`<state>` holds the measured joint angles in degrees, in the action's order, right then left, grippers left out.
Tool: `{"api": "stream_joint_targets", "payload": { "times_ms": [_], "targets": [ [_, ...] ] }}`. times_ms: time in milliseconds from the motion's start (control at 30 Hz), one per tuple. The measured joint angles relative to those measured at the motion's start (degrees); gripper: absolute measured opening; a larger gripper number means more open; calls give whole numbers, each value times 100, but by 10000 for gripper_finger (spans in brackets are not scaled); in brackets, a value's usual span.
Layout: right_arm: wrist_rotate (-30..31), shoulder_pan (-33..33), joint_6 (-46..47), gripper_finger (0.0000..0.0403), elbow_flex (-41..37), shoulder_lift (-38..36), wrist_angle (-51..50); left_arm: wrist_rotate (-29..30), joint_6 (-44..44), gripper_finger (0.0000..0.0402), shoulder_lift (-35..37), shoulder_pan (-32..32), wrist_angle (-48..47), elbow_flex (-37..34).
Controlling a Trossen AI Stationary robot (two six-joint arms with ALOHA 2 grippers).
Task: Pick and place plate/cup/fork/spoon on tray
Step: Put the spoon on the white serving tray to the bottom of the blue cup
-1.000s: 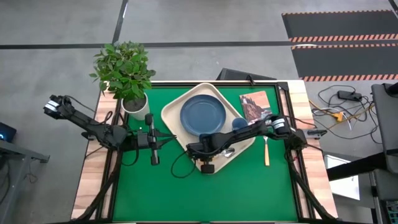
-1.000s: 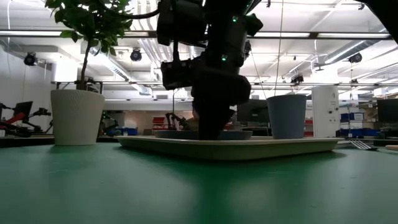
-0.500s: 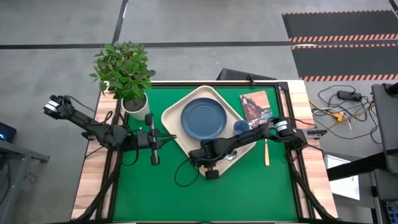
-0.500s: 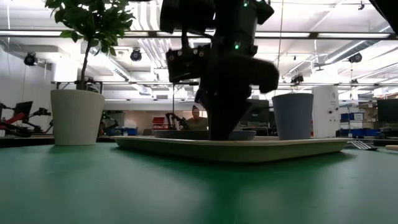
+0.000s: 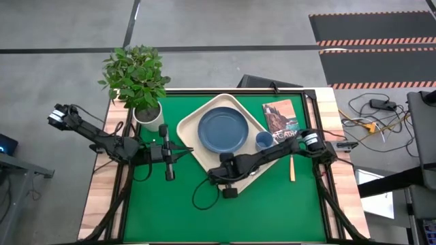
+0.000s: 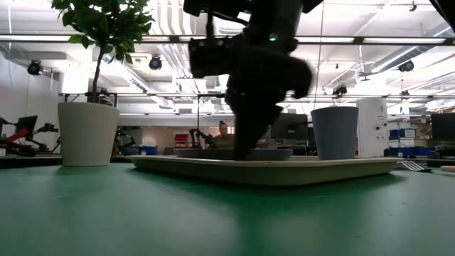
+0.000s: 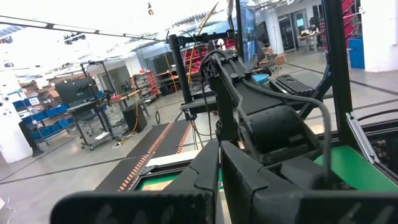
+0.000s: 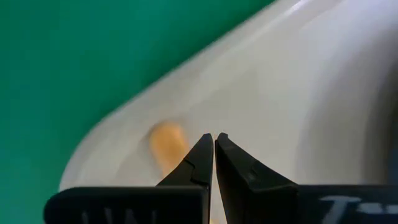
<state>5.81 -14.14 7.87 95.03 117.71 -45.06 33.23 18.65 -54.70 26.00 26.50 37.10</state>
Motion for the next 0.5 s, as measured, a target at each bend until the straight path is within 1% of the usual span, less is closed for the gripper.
{"api": "stream_joint_targets", "payload": {
  "times_ms": [133, 433, 500],
  "targets": [
    [27, 3, 3, 8, -84, -13, 411, 0, 0, 0, -2, 0, 0, 0],
    [-40, -149, 308, 8, -351, -13, 367, 0, 0, 0, -2, 0, -4, -13],
    [-178, -184, 370, 8, -361, -13, 271, 0, -2, 0, -2, 0, -5, -13]
  ]
}}
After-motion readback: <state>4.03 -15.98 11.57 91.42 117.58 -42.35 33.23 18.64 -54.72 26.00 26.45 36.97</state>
